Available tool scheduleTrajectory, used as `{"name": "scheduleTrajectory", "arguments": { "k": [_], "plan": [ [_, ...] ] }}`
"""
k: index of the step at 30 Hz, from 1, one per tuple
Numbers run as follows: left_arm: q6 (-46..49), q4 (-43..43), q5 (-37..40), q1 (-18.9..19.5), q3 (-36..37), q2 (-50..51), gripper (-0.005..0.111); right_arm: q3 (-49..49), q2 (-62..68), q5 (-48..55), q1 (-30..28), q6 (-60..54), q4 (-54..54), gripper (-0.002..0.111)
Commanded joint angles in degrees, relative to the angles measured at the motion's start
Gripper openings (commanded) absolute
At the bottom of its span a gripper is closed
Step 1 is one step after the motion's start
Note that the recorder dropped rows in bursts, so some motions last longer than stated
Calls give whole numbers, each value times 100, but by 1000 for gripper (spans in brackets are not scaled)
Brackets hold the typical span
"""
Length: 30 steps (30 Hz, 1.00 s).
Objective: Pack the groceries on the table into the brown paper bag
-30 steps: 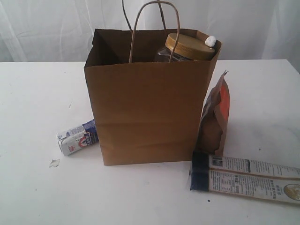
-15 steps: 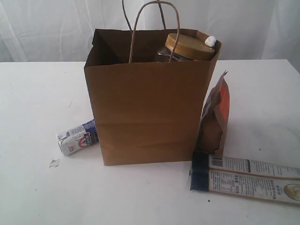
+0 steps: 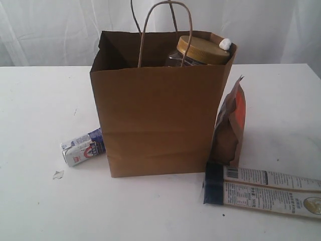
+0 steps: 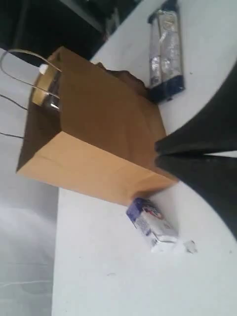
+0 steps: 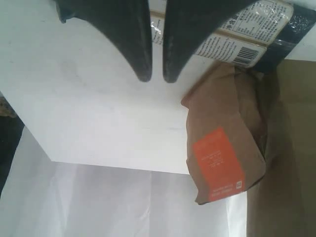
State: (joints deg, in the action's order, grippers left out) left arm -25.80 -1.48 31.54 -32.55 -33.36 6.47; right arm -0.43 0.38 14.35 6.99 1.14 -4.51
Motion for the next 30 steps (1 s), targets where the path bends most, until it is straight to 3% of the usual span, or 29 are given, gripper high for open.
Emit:
{"name": "scheduleTrajectory", "arguments": {
  "k": [1, 5, 7, 15, 19, 21, 30],
  "plan": [
    [618, -426, 1360, -17, -1222, 1082, 25, 43, -38, -37, -15, -36, 15, 9],
    [1335, -611, 1734, -17, -1788, 1891, 60, 43, -38, -37, -15, -36, 15, 9],
    [1429, -888, 1904, -17, -1952, 2349, 69, 43, -38, -37, -15, -36, 15, 9],
    [2548, -797, 2535, -17, -2077, 4243, 69, 43, -38, -27, -15, -36, 15, 9],
    [3182, 226, 2048, -17, -2077, 4734, 69, 43, -38, -27, -15, -36, 15, 9],
    [3441, 341, 1991, -7, -2077, 4844, 69, 43, -38, -27, -15, -36, 15, 9],
    [4135, 877, 1771, 636, -2328, 5866, 69, 43, -38, -27, -15, -36, 15, 9]
  ]
}}
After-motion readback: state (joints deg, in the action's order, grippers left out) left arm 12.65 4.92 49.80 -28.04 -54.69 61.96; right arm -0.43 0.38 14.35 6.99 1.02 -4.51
